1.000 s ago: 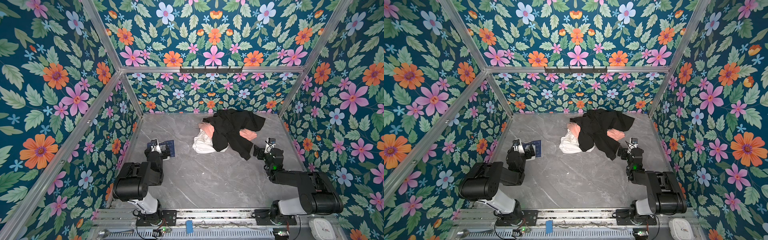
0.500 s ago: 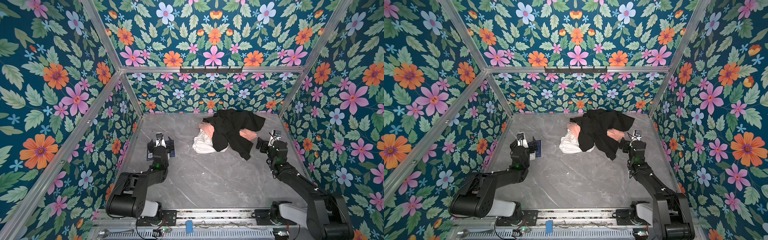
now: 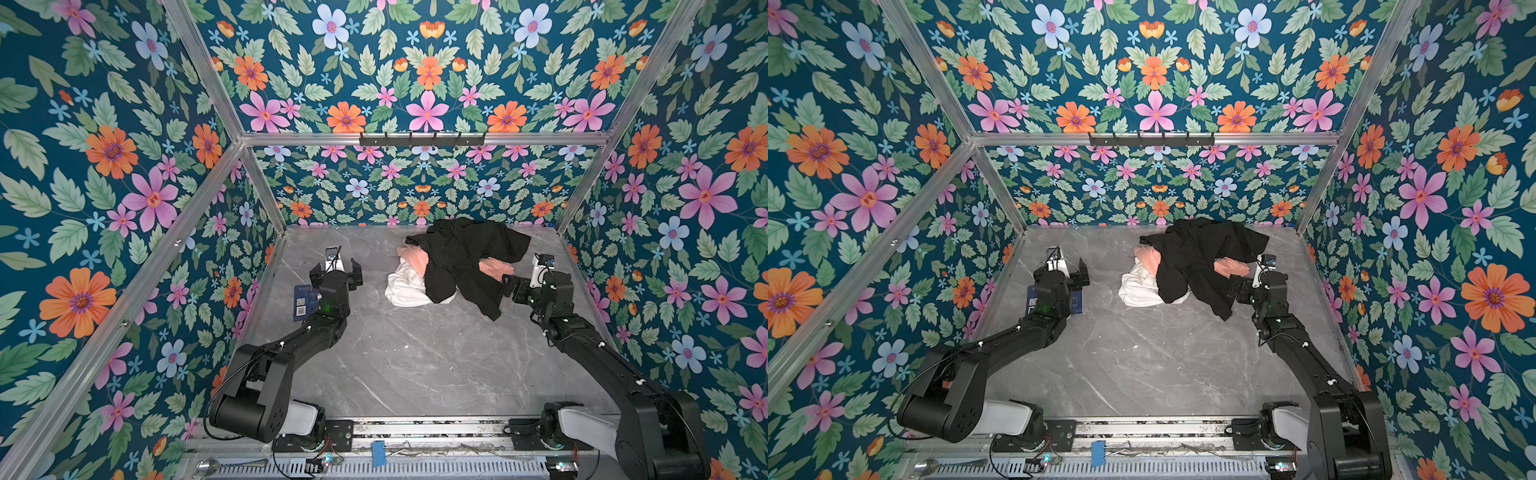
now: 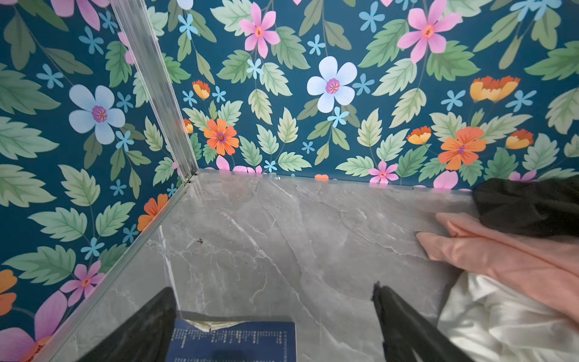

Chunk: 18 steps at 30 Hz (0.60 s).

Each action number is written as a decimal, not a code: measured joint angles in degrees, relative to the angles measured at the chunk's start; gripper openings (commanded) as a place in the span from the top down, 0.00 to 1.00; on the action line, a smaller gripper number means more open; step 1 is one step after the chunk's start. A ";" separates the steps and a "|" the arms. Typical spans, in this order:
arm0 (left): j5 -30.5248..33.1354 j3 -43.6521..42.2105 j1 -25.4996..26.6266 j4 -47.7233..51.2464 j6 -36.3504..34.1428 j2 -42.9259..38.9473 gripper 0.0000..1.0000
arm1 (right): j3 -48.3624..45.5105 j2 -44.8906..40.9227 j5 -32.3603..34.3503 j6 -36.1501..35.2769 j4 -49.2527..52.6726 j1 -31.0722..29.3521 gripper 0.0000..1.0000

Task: Pick out a specific cloth from the pile
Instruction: 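Reach both grippers forward into the clothes pile toward the white cloth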

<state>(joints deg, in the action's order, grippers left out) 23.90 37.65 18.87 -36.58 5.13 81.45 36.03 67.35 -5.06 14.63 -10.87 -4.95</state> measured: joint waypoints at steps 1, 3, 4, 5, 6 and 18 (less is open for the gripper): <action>-0.28 0.90 0.44 1.36 1.01 0.52 0.00 | 0.48 0.50 -1.01 0.07 0.33 -0.85 0.01; -2.34 2.25 1.38 4.07 2.80 1.62 0.00 | 1.29 1.55 -2.71 0.11 0.92 -2.69 0.01; -3.17 2.78 1.81 5.22 3.74 2.03 0.00 | 1.66 2.01 -3.23 0.15 1.22 -3.28 0.01; -4.33 3.32 2.12 6.27 4.46 2.47 0.00 | 1.99 2.56 -4.28 0.37 1.51 -3.69 0.01; -5.25 3.89 2.23 7.17 5.46 2.86 0.00 | 2.38 3.08 -4.57 0.68 2.10 -3.85 0.01; -16.20 12.85 3.04 17.90 11.43 9.01 0.09 | 5.99 8.09 -9.94 1.66 4.63 -5.90 0.01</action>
<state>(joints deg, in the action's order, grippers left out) 7.70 50.50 21.91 -18.68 16.56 90.45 42.02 75.44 -15.00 16.29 -6.24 -10.85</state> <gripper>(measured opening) 0.908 0.993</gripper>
